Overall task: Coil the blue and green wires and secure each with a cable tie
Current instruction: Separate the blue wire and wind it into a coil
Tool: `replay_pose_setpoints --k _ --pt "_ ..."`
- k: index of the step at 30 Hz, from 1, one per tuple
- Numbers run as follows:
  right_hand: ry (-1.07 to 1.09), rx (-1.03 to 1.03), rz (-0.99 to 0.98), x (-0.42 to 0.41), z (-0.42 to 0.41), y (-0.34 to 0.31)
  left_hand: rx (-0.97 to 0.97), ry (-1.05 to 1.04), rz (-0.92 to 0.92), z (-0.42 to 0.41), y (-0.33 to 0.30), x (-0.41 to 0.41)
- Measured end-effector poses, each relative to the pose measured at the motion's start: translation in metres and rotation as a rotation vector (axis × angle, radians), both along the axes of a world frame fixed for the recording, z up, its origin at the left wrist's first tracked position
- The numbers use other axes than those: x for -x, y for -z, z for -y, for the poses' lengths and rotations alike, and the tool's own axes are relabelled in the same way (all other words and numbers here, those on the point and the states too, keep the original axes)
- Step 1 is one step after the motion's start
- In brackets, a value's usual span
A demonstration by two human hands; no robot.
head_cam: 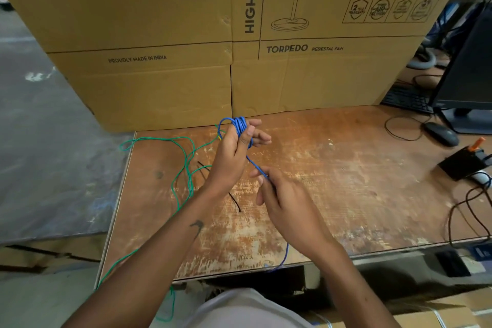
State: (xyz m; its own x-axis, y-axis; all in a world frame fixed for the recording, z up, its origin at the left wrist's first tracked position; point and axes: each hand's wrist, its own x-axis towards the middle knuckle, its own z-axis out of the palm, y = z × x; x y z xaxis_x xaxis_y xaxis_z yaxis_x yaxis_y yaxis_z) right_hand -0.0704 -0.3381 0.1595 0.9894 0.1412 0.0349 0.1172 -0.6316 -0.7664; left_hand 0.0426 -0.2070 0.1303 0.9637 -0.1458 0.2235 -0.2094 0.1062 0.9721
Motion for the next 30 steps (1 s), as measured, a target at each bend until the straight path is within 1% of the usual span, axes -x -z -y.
replay_pose_setpoints --k 4,6,7,9,11,14,16,18,19,22,24,27,30 --pt "-0.008 0.123 0.025 -0.009 0.011 -0.029 -0.080 0.045 -0.092 0.005 0.015 0.005" --pt "0.029 0.123 0.014 -0.016 0.019 -0.044 -0.158 0.049 -0.115 0.006 0.017 0.012" --pt "0.045 0.118 0.013 -0.021 0.023 -0.051 -0.159 0.071 -0.127 0.006 0.018 0.016" --pt "0.068 0.133 0.042 -0.035 0.031 -0.060 -0.066 0.191 -0.176 0.006 0.017 0.027" --pt "0.065 0.114 0.026 -0.057 0.038 -0.058 0.017 0.317 -0.233 0.006 0.018 0.033" --pt "0.020 -0.003 -0.016 -0.089 0.048 -0.045 0.063 0.404 -0.285 0.006 0.016 0.038" --pt "0.011 -0.167 -0.028 -0.104 0.053 -0.036 0.084 0.384 -0.277 0.007 0.007 0.044" --pt "-0.006 -0.326 -0.096 -0.111 0.056 -0.023 0.105 0.341 -0.231 0.007 0.000 0.048" --pt "-0.027 -0.371 -0.135 -0.112 0.057 -0.016 0.121 0.335 -0.217 0.006 -0.003 0.049" --pt "-0.113 -0.415 -0.207 -0.107 0.050 0.006 0.180 0.340 -0.212 0.006 -0.013 0.048" --pt "-0.129 -0.444 -0.199 -0.097 0.040 0.016 0.235 0.332 -0.208 0.006 -0.019 0.046" --pt "-0.076 -0.600 -0.204 -0.077 0.022 0.027 0.363 0.313 -0.282 0.005 -0.031 0.043" --pt "0.048 -0.916 -0.300 -0.066 0.004 0.039 0.469 0.311 -0.377 0.003 -0.038 0.036"
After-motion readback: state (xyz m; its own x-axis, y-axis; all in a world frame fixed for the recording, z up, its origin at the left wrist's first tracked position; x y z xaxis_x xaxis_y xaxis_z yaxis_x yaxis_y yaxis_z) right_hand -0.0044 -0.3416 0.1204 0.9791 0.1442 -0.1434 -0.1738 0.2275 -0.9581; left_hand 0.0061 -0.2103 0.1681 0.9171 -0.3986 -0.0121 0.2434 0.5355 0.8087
